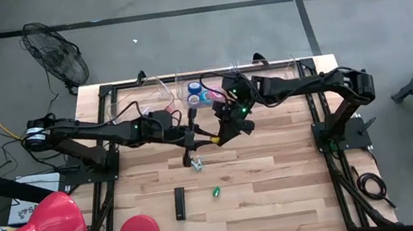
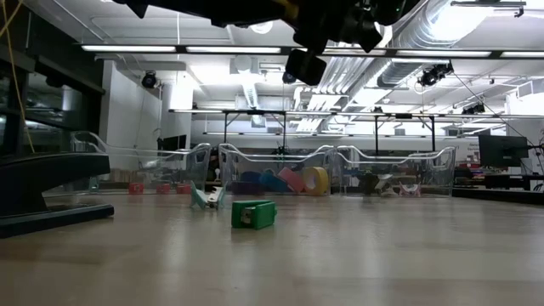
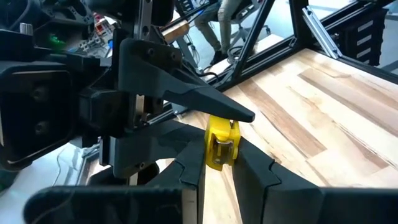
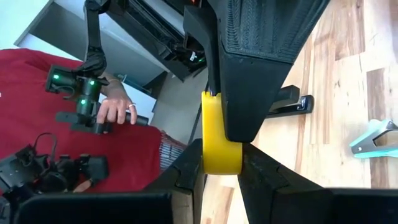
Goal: Pick and place Stapler, Stapler remover, tape
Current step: Put the yellow stapler into the left transparent bin
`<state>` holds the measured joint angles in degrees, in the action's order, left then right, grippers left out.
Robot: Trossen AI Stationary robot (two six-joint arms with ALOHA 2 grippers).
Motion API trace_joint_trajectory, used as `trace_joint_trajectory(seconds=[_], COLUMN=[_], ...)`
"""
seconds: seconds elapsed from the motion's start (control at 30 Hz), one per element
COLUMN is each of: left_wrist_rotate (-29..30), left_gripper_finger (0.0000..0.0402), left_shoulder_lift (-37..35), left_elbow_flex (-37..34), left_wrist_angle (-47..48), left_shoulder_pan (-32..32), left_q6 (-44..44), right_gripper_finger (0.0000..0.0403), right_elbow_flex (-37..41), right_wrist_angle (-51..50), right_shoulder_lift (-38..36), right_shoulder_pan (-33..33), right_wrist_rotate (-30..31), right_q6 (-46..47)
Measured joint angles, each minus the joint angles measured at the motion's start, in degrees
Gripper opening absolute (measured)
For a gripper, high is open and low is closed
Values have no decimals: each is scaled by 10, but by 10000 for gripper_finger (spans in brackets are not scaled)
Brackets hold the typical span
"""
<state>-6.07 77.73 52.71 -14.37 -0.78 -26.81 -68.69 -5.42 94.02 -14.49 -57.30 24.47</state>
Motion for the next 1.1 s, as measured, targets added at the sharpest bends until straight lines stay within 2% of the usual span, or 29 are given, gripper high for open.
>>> trace_joint_trajectory(seconds=[0.17, 0.57, 0.7, 0.83, 1.0, 1.1], left_wrist_rotate=[2, 29, 81, 157, 276, 320], left_gripper_finger=[48, 48, 48, 48, 48, 48], left_shoulder_lift=[0, -2, -5, -16, -46, -66], left_elbow_flex=[1, 2, 2, 2, 2, 2], left_wrist_angle=[0, -2, 25, 76, 178, 254], left_shoulder_pan=[0, 0, 0, 1, 24, 53], left_q6=[1, 5, 5, 19, 101, 166], right_gripper_finger=[78, 154, 166, 166, 163, 163], right_elbow_flex=[0, 2, 2, 2, 1, 1], right_wrist_angle=[1, -30, -109, -206, -295, -320], right_shoulder_lift=[0, -18, -37, -58, -77, -81], right_shoulder_pan=[-1, -20, -38, -57, -73, -78], right_wrist_rotate=[-8, -8, 18, 82, 180, 220], right_q6=[1, -4, -46, -95, -136, -145])
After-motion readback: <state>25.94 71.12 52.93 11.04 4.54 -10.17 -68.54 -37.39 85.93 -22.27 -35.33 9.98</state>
